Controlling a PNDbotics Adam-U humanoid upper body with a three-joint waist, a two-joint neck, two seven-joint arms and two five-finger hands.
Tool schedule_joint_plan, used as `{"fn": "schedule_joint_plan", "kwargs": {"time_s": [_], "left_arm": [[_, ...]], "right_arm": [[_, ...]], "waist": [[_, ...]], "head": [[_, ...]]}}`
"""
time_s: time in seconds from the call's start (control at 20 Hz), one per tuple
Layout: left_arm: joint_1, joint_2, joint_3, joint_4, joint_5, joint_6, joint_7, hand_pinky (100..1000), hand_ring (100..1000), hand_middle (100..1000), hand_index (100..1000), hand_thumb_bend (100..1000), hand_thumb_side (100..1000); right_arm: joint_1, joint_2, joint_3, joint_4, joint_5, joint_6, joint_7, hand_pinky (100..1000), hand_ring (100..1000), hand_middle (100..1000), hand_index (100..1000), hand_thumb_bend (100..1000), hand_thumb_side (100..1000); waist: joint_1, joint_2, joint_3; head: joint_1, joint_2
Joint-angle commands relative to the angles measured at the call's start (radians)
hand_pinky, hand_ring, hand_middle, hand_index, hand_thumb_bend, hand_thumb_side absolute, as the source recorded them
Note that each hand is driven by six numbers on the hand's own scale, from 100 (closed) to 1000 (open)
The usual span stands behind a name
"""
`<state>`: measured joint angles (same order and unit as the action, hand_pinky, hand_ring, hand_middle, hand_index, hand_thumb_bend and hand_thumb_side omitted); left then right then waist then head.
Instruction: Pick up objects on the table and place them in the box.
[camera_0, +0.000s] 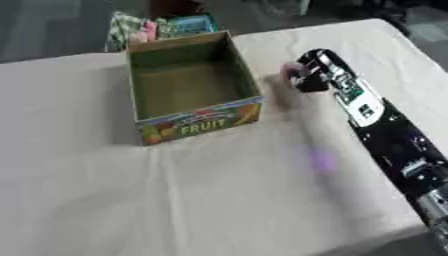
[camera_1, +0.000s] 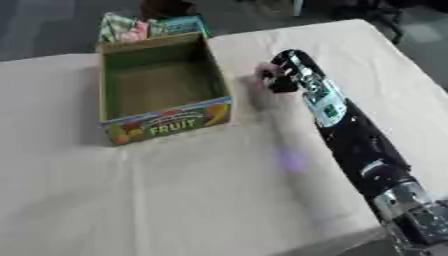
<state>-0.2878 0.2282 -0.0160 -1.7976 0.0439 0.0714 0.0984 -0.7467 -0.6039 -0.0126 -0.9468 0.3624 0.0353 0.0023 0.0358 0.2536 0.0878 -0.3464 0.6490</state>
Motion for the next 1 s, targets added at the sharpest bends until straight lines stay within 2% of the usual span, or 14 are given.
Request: {"fn": "schedule_joint_plan", "kwargs": {"time_s": [0.05,0.3,0.6,0.9,1.0], "left_arm": [[-0.005,0.008,0.002,-0.011,0.003,-0.001,-0.001,570,582,620,744,457,100],[-0.004,0.008,0.000,-0.010,0.004,-0.001,-0.002,570,582,620,744,457,100],[-0.004,0.011,-0.005,-0.010,0.004,-0.001,-0.008,570,582,620,745,457,100],[-0.005,0.012,-0.007,-0.010,0.005,-0.001,-0.012,570,582,619,745,458,100],[-0.008,0.012,-0.011,-0.010,0.005,-0.001,-0.015,570,581,619,745,458,100]], "right_arm": [[-0.017,-0.027,-0.004,-0.060,-0.008,-0.012,-0.037,641,659,305,433,100,100],[-0.054,-0.030,0.016,-0.149,-0.029,-0.027,-0.044,641,660,305,433,100,100],[-0.100,-0.051,0.066,-0.235,-0.043,-0.050,0.012,649,662,311,439,100,100],[-0.145,-0.028,0.088,-0.215,-0.020,-0.065,0.051,651,663,314,441,100,100],[-0.167,-0.005,0.109,-0.191,-0.005,-0.073,0.066,660,670,334,461,100,100]], "waist": [[-0.004,-0.020,0.000],[-0.005,-0.023,0.002],[-0.011,-0.027,0.016],[-0.015,-0.029,0.029],[-0.018,-0.029,0.045]], "head": [[-0.003,-0.005],[-0.007,-0.001],[-0.015,0.002],[-0.020,0.003],[-0.029,0.004]]}}
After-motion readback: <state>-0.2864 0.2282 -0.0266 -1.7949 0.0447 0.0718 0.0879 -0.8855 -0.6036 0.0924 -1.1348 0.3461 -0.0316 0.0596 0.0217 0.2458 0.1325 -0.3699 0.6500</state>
